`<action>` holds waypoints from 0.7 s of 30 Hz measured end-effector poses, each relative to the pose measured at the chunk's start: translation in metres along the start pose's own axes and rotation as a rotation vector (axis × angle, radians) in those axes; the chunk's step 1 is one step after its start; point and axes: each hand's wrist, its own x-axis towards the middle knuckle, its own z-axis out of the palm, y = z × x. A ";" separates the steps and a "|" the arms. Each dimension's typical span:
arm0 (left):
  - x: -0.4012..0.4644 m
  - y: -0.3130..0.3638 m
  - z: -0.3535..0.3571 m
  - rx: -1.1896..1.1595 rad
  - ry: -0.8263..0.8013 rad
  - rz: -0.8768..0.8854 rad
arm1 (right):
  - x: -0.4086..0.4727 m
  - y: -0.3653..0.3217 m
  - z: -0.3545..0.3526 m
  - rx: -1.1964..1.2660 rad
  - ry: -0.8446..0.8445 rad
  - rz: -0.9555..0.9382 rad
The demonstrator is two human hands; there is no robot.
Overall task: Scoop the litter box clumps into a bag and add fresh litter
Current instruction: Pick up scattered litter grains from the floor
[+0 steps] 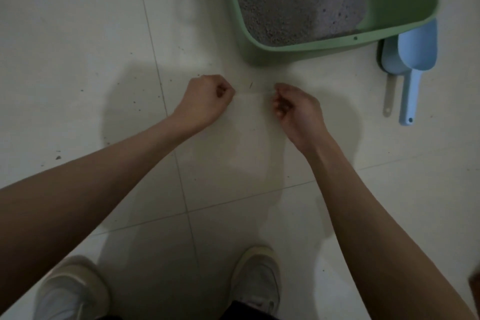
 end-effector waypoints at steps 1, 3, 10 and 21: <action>0.002 0.000 0.003 0.038 0.011 0.042 | 0.005 0.000 0.000 -0.206 0.067 -0.080; 0.006 -0.001 0.010 0.086 0.036 0.073 | 0.015 0.002 0.003 -0.623 0.151 -0.220; 0.014 -0.007 0.019 0.128 0.102 0.080 | 0.025 0.008 0.014 -1.036 0.175 -0.375; 0.025 0.004 0.015 0.130 -0.004 0.069 | 0.021 0.003 0.013 -1.045 0.120 -0.299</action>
